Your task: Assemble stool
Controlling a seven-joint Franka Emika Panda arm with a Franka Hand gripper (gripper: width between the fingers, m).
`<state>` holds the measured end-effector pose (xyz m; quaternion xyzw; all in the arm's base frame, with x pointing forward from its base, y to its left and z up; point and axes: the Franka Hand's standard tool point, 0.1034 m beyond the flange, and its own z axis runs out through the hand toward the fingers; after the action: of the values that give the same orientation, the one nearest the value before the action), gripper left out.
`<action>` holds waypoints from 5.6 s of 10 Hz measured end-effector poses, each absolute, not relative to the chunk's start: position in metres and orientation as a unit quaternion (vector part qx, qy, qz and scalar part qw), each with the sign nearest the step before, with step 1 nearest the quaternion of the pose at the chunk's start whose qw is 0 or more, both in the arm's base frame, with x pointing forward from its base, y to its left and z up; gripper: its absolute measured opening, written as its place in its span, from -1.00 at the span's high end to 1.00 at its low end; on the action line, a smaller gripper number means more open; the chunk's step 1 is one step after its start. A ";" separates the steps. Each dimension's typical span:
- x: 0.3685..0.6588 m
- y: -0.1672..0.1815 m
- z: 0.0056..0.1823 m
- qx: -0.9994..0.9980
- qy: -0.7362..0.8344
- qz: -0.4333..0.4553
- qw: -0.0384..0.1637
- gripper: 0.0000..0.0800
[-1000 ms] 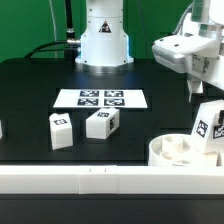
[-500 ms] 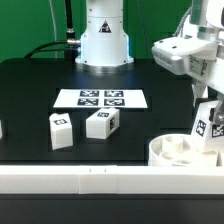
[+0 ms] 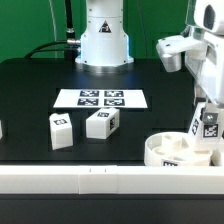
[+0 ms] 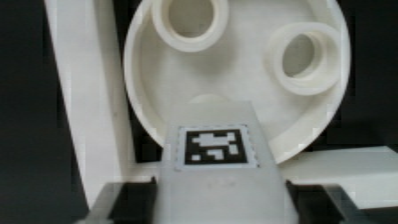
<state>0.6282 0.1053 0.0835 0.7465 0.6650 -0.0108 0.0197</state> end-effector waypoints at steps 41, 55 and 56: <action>0.635 0.111 0.079 0.719 -0.689 -0.013 -0.095 0.15; 0.638 0.112 0.101 0.864 -0.496 -0.020 -0.086 -0.62; 0.638 0.110 0.102 0.886 -0.455 -0.020 -0.085 -0.62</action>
Offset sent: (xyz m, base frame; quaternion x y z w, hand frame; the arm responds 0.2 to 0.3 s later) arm 0.0000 0.0000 0.0000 0.0000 0.0000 0.1938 0.9810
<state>0.6376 0.1104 0.1018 0.8860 -0.4554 -0.0205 -0.0854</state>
